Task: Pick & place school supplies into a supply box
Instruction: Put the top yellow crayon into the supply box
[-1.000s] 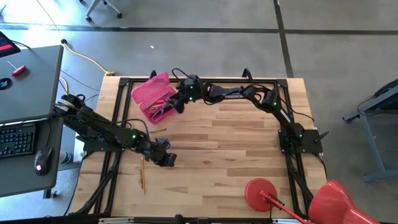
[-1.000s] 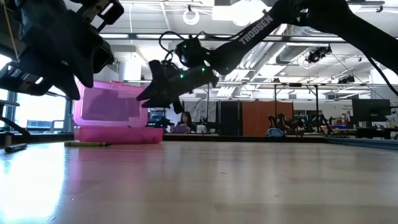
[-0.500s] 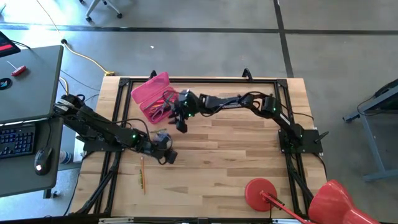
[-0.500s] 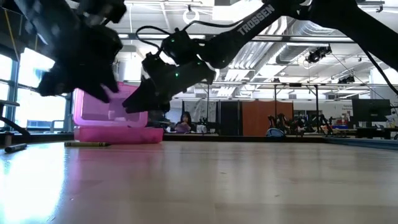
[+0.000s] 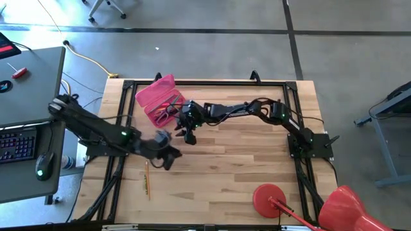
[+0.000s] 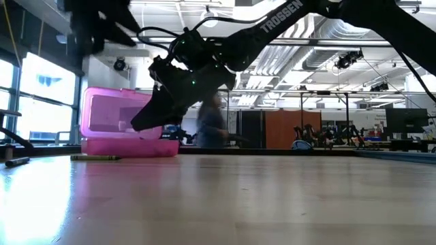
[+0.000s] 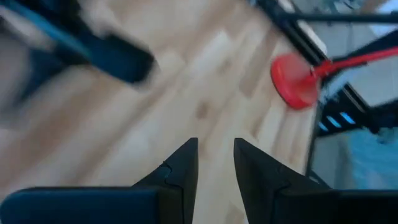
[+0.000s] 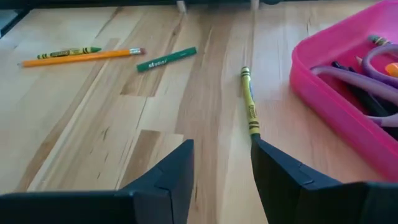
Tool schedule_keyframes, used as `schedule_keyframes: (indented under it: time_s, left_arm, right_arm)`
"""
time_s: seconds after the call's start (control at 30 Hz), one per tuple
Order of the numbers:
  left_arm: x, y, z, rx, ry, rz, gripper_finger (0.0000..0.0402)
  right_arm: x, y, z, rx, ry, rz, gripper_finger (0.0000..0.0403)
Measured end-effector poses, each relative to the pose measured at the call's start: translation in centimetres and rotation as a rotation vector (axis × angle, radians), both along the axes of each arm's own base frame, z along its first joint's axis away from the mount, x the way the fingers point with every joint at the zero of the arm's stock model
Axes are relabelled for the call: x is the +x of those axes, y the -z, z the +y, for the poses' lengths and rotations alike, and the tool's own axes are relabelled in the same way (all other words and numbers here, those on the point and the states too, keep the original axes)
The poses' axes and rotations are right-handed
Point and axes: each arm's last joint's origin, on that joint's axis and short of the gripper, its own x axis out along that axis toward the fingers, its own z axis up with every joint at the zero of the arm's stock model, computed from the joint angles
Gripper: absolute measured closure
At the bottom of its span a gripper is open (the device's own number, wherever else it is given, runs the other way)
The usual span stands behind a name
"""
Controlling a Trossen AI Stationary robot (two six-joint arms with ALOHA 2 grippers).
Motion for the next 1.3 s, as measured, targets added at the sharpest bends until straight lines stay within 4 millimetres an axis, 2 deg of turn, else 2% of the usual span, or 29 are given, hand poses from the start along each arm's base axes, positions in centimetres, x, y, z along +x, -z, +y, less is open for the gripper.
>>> schedule_keyframes:
  time_s: [0.13,0.23,0.4,0.5,0.6,0.77,0.93,1.3]
  left_arm:
    - [-2.9,-3.8,0.3,0.177,-0.053,-0.055,0.0268]
    - [-4.5,-5.6,0.9,0.256,-0.119,-0.122,0.0268]
    - [-6.2,-6.4,1.9,0.273,-0.142,-0.15,0.0268]
    - [-6.3,-6.3,1.9,0.272,-0.143,-0.146,0.0268]
    - [-6.3,-6.3,2.0,0.274,-0.143,-0.142,0.0268]
    - [-6.3,-6.3,2.0,0.279,-0.152,-0.145,0.0268]
    - [-6.4,-6.3,2.0,0.281,-0.157,-0.147,0.0268]
    - [-6.4,-6.3,2.0,0.285,-0.163,-0.149,0.0268]
  right_arm:
    - [0.6,-0.1,1.5,-0.025,-0.015,-0.058,0.0265]
    - [1.5,0.1,3.5,-0.066,-0.012,-0.153,0.0265]
    - [2.4,2.2,5.7,-0.148,-0.013,-0.213,0.0265]
    - [2.6,2.7,5.1,-0.143,0.048,-0.233,0.0265]
    - [3.0,3.2,3.7,-0.042,0.126,-0.302,0.0265]
    - [3.1,5.7,1.9,0.031,0.195,-0.303,0.0265]
    - [3.0,7.4,1.6,0.021,0.222,-0.257,0.0265]
    - [2.7,8.1,0.7,-0.024,0.25,-0.177,0.0265]
